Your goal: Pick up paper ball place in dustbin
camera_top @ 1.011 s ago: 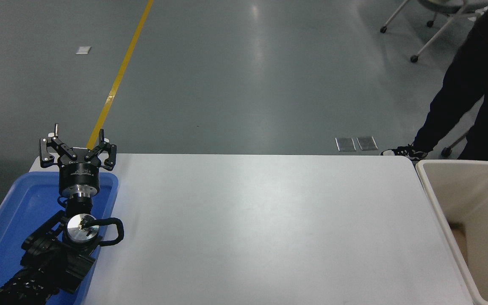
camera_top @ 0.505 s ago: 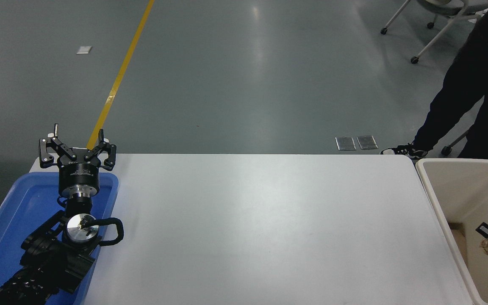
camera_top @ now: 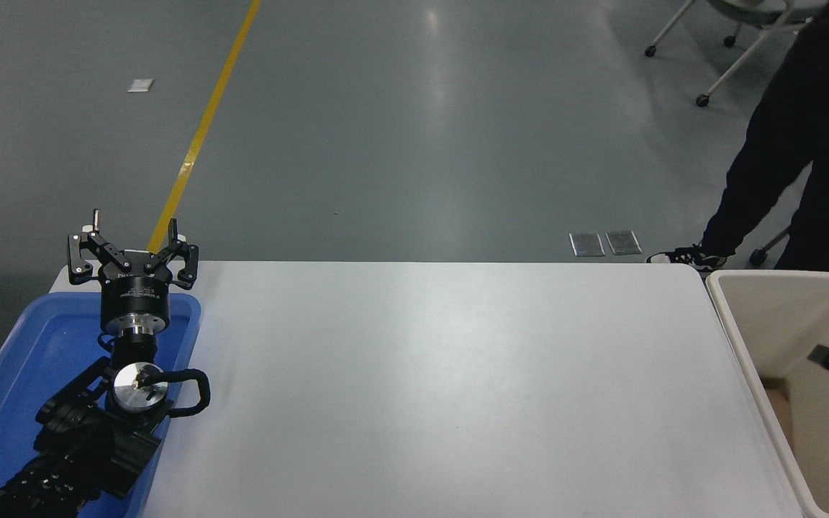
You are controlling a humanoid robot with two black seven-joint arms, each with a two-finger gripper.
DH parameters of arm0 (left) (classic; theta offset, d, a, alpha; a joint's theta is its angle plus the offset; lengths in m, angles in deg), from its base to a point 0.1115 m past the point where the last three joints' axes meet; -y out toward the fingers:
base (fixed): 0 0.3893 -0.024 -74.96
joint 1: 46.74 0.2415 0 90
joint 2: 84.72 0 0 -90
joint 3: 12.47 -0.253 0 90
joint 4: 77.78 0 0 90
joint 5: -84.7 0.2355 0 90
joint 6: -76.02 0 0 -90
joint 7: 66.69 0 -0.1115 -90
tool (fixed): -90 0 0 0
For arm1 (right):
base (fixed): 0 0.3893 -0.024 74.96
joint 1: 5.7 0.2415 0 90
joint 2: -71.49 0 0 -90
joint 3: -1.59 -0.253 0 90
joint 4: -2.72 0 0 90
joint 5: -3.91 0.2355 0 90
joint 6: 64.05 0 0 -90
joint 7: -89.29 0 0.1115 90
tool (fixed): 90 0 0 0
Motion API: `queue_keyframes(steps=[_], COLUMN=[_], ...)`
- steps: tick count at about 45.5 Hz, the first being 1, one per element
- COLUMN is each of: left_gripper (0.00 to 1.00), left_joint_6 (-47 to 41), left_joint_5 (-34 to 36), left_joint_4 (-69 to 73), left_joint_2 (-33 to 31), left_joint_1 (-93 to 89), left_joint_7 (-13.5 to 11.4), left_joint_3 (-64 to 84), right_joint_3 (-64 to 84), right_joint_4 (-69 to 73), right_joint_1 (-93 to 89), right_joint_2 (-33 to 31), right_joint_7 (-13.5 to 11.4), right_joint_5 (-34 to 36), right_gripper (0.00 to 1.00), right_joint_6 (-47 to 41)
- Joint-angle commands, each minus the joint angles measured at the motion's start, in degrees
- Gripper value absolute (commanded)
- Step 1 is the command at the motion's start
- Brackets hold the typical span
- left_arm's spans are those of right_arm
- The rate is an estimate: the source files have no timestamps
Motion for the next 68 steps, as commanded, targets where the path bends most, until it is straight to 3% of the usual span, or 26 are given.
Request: queue_keyframes(steps=[1,7,12,18,33,55,68], left_gripper=[0.99,0.99,0.99,0.99,0.99,0.99,0.99], left_joint_6=[0.0,0.0,0.0,0.0,0.0,0.0,0.0], left_joint_5=[0.08,0.08,0.08,0.08,0.08,0.0,0.0], left_joint_4=[0.0,0.0,0.0,0.0,0.0,0.0,0.0], left_joint_2=[-0.14,-0.14,-0.14,-0.14,0.04,0.04,0.04], left_joint_1=[-0.01,-0.01,-0.01,-0.01,-0.01,0.08,0.08], left_joint_7=[-0.01,-0.01,-0.01,-0.01,-0.01,-0.01,-0.01], left_joint_3=[0.0,0.0,0.0,0.0,0.0,0.0,0.0], right_joint_3=[5.24,11.4,16.05,21.33,28.98,34.61,37.77], right_joint_4=[16.18,22.33,26.03,30.33,42.29,56.44,56.44], right_joint_1=[19.87,31.83,39.83,47.57,65.5,80.19,80.01], right_joint_2=[-9.15,-8.89,-6.7,-2.22,10.52,23.36,24.33], right_joint_7=[-0.04,-0.13,-0.13,-0.13,-0.13,-0.13,-0.13], right_joint_5=[-6.43,-6.44,-5.73,-3.63,13.07,17.64,20.55], right_gripper=[1.0,1.0,1.0,1.0,1.0,1.0,1.0], right_joint_6=[-9.11,-20.28,-24.6,-25.48,-29.61,-33.3,-33.74])
